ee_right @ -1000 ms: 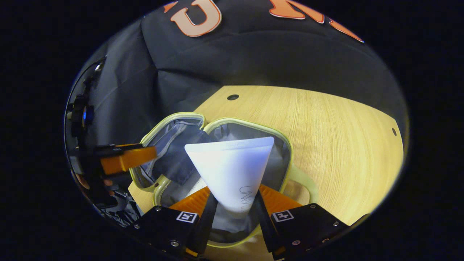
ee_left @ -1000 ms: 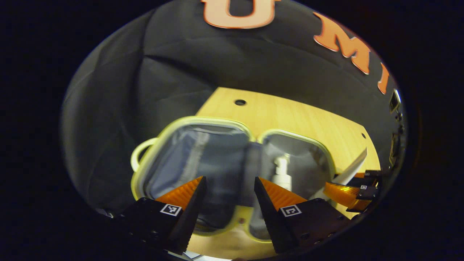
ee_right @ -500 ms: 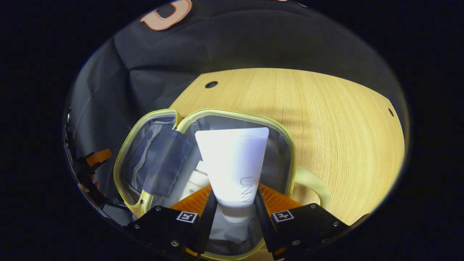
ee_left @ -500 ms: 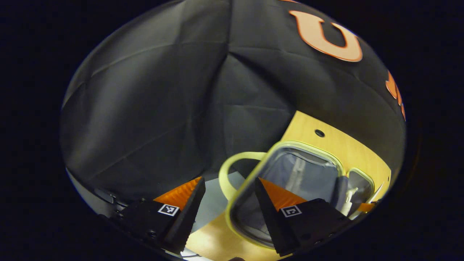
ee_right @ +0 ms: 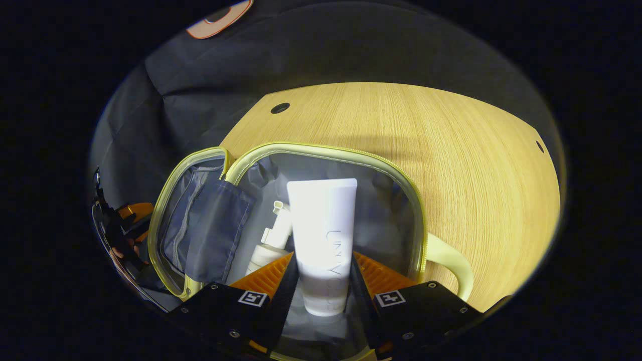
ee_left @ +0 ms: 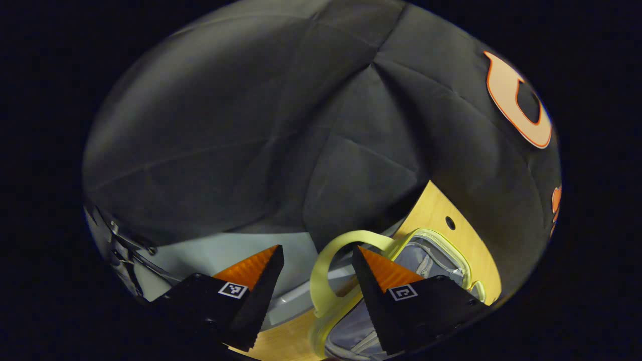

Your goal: First open the suitcase, pack the skin care products into it, and then close the suitcase.

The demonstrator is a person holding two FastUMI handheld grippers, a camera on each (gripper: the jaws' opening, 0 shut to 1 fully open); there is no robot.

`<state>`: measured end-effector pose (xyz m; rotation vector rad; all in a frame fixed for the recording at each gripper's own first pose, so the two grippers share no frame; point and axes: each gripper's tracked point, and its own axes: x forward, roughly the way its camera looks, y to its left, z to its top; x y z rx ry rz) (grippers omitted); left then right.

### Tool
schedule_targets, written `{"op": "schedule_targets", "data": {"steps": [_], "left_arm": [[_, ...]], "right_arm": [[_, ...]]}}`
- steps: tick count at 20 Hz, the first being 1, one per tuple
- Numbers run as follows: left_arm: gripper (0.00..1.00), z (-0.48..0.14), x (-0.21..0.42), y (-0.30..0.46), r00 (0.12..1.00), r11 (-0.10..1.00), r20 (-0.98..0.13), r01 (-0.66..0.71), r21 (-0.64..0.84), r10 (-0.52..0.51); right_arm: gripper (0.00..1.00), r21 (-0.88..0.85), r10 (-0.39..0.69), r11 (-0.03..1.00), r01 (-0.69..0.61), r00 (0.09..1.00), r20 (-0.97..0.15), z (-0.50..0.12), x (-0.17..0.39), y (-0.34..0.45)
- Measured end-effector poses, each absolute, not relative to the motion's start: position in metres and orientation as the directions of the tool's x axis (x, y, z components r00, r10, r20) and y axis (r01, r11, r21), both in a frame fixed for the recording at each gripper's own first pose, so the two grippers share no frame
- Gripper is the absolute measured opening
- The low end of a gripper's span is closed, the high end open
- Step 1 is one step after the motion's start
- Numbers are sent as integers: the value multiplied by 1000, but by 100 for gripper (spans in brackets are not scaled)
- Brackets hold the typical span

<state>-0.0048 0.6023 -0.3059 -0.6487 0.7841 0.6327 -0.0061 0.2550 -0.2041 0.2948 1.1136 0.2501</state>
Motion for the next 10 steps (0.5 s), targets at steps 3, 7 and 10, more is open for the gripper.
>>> {"op": "schedule_targets", "data": {"steps": [3,7,10], "left_arm": [[86,-325,2,594,534,629,-822,-712,-312,198],[70,-341,13,583,542,634,-836,-678,-371,90],[24,-344,7,585,530,652,-845,-666,-361,73]], "right_arm": [[63,382,367,922,-62,452,-813,-191,-2,255],[82,357,327,932,-57,549,-769,-165,12,226],[89,322,279,946,-47,626,-728,-140,19,195]]}}
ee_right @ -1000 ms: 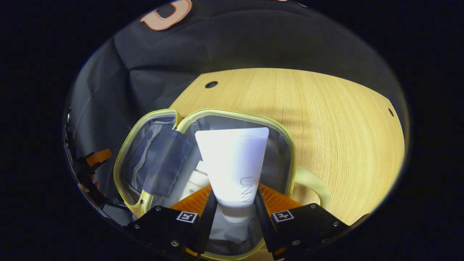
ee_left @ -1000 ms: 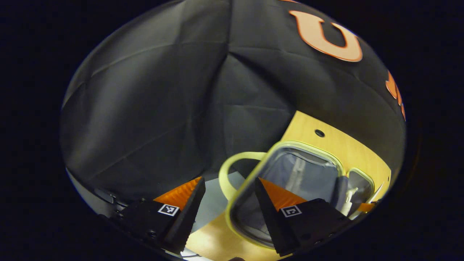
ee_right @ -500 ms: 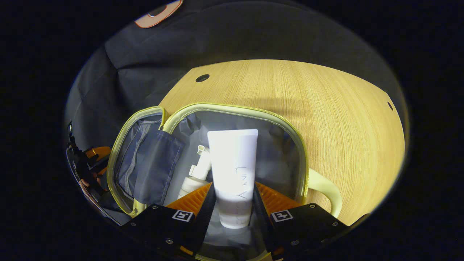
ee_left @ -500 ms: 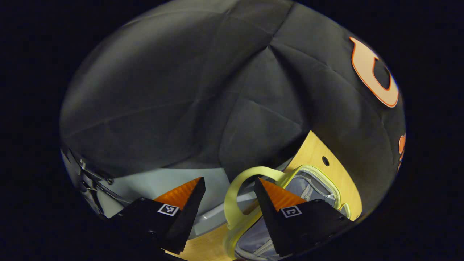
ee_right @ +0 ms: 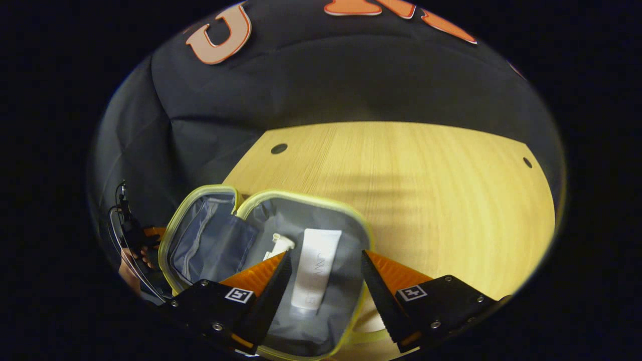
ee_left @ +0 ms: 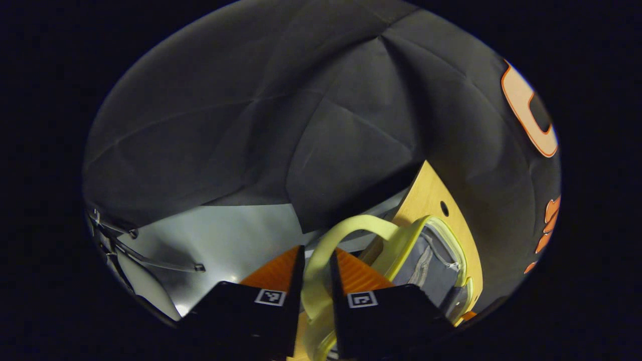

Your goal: First open the suitcase, pack the skin care products into it, and then close the suitcase.

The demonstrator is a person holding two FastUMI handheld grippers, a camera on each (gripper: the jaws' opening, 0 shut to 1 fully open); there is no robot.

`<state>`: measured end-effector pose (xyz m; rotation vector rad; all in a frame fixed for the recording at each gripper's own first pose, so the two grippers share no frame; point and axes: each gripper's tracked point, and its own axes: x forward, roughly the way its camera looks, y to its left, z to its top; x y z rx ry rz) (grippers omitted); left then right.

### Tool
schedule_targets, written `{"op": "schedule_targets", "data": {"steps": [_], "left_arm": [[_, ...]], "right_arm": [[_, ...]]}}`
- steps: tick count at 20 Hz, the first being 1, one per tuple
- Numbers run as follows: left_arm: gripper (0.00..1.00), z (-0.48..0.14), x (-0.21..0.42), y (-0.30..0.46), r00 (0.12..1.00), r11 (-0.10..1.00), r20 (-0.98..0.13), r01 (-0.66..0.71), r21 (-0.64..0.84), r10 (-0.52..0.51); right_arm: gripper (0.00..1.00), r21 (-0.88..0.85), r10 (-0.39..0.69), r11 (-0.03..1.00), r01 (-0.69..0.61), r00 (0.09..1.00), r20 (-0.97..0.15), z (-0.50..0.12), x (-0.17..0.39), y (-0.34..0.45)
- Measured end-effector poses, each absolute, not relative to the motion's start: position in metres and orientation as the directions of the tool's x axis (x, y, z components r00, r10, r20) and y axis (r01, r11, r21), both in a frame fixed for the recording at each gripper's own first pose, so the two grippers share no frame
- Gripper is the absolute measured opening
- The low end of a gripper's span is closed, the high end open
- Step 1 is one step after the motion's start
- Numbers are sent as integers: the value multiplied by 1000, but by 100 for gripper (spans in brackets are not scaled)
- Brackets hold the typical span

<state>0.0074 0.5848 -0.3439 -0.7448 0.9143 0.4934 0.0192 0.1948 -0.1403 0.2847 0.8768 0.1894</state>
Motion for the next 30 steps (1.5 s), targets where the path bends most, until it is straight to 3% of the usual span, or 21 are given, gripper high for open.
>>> {"op": "schedule_targets", "data": {"steps": [2,3,11,21,30], "left_arm": [[29,-340,13,587,548,663,-834,-650,-371,71],[14,-341,14,581,555,676,-830,-632,-379,54],[13,-259,23,567,662,806,-747,-477,-351,67],[13,-95,30,488,821,917,-569,-253,-308,35],[13,-40,30,375,863,941,-504,-140,-309,-38]], "right_arm": [[92,301,247,953,-36,670,-700,-124,22,172],[92,287,225,958,-25,689,-689,-117,22,161],[94,222,128,975,-4,826,-548,-62,34,109],[94,178,139,982,-63,880,-455,-26,34,73],[94,126,131,988,-89,916,-380,-11,19,14]]}}
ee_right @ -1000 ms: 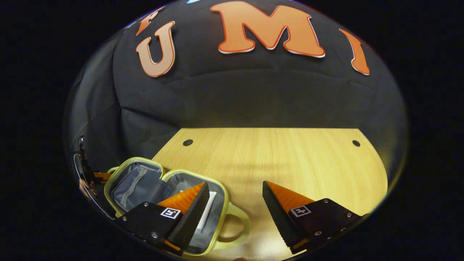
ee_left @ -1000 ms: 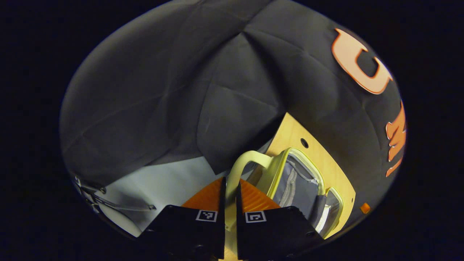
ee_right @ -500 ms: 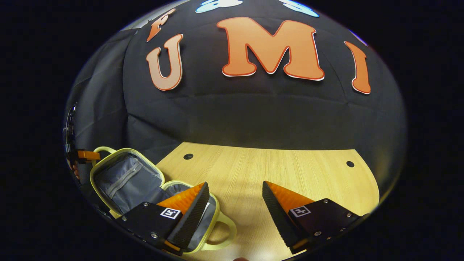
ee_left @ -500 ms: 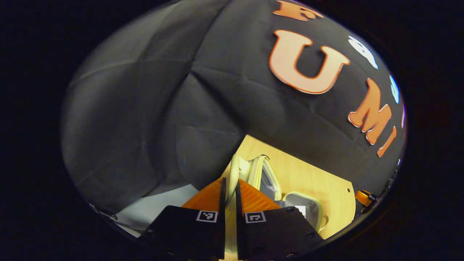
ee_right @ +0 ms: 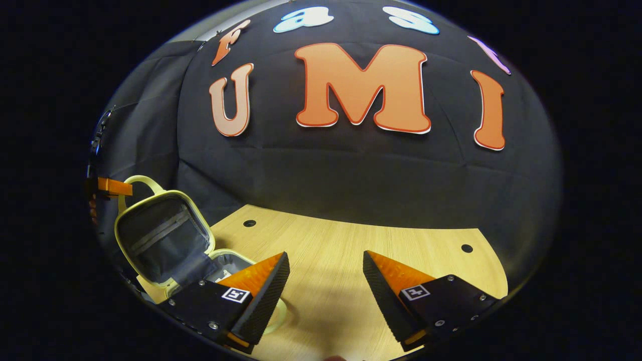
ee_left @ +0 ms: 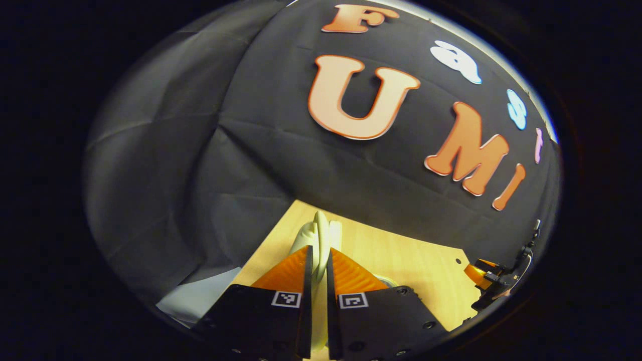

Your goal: First open the suitcase, pack the skin care products into it, and then close the suitcase.

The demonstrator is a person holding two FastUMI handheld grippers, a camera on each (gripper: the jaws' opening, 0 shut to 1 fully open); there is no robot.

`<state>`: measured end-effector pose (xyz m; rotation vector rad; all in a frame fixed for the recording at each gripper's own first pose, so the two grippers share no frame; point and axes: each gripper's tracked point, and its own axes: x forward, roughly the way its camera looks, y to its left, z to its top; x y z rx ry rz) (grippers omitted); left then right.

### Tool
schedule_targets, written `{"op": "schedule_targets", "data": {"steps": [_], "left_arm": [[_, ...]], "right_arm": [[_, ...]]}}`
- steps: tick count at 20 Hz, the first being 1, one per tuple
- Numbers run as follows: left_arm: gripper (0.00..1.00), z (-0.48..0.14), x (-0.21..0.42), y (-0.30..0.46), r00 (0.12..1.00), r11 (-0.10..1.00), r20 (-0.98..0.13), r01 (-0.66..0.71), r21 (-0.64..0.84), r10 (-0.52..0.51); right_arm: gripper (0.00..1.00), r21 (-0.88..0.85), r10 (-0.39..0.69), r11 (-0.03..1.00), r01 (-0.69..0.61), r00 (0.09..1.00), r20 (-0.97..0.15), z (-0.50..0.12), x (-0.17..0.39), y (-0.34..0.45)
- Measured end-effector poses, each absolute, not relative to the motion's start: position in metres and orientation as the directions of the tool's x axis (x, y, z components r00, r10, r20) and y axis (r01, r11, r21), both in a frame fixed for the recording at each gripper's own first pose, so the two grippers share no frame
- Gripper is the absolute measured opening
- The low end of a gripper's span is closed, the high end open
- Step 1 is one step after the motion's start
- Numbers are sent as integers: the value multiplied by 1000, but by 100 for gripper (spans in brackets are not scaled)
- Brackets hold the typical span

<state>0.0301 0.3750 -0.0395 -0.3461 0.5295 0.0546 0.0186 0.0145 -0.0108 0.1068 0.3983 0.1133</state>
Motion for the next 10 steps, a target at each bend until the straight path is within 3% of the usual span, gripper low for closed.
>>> {"op": "schedule_targets", "data": {"steps": [10], "left_arm": [[13,-27,19,218,849,942,-492,18,-334,-191]], "right_arm": [[94,163,121,984,-66,928,-352,-12,-7,-50]]}}
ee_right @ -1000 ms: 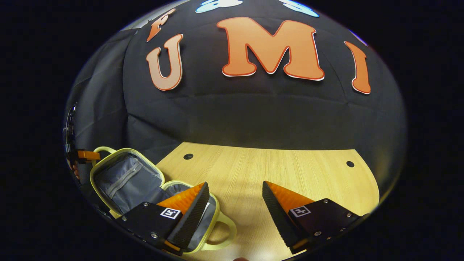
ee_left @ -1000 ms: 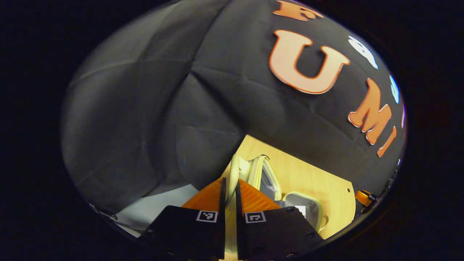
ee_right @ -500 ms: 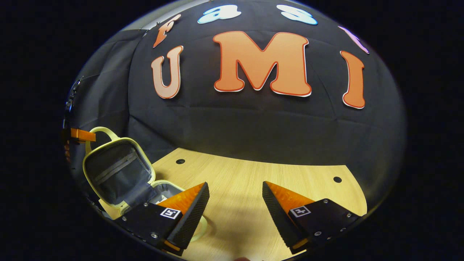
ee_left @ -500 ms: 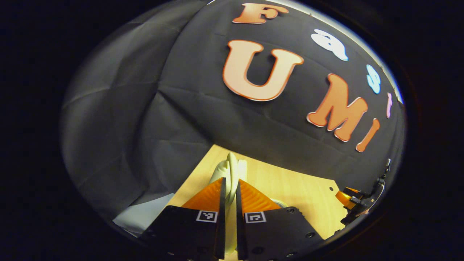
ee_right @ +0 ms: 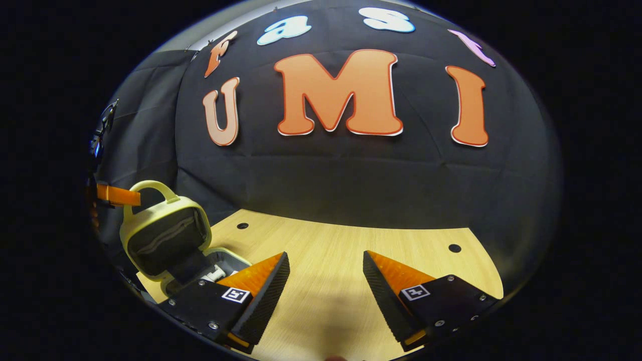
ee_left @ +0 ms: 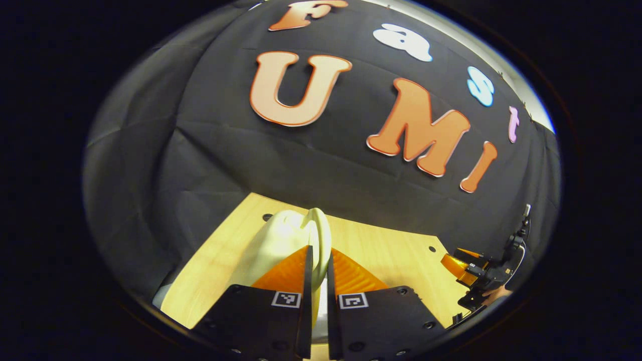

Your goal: First open the suitcase, pack the skin care products into it, and then close the suitcase.

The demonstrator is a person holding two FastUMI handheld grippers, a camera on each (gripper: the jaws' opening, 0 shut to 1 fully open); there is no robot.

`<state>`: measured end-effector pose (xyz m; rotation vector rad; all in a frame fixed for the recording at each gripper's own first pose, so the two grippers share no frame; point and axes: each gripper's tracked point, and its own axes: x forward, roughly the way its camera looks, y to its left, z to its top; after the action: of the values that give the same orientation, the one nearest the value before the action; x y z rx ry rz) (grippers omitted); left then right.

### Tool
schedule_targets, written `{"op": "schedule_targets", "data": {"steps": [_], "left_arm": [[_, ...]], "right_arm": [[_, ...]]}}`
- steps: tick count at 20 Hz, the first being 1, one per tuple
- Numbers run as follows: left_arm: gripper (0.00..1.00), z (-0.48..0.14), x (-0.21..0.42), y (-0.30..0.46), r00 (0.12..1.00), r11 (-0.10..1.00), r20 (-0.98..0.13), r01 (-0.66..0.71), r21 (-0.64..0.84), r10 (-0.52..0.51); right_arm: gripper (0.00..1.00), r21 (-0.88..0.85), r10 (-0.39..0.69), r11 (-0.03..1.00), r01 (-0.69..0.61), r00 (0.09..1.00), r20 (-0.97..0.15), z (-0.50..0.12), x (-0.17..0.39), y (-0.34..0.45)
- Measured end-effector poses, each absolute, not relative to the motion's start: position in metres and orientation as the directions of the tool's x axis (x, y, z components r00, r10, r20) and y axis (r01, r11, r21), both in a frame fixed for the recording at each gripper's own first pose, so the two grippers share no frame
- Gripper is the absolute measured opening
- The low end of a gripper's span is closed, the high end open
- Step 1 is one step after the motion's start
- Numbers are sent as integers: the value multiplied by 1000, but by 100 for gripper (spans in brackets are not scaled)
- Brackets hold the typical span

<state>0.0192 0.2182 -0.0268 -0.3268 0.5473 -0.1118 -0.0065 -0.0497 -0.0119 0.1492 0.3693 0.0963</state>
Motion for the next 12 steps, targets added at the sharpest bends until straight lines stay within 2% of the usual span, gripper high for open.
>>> {"op": "schedule_targets", "data": {"steps": [8,12], "left_arm": [[13,-81,19,121,783,922,-547,86,-377,-296],[13,-122,16,78,724,933,-611,132,-333,-321]], "right_arm": [[94,175,90,984,-29,931,-355,-21,-24,-102],[94,178,69,984,-4,928,-365,-28,-32,-123]]}}
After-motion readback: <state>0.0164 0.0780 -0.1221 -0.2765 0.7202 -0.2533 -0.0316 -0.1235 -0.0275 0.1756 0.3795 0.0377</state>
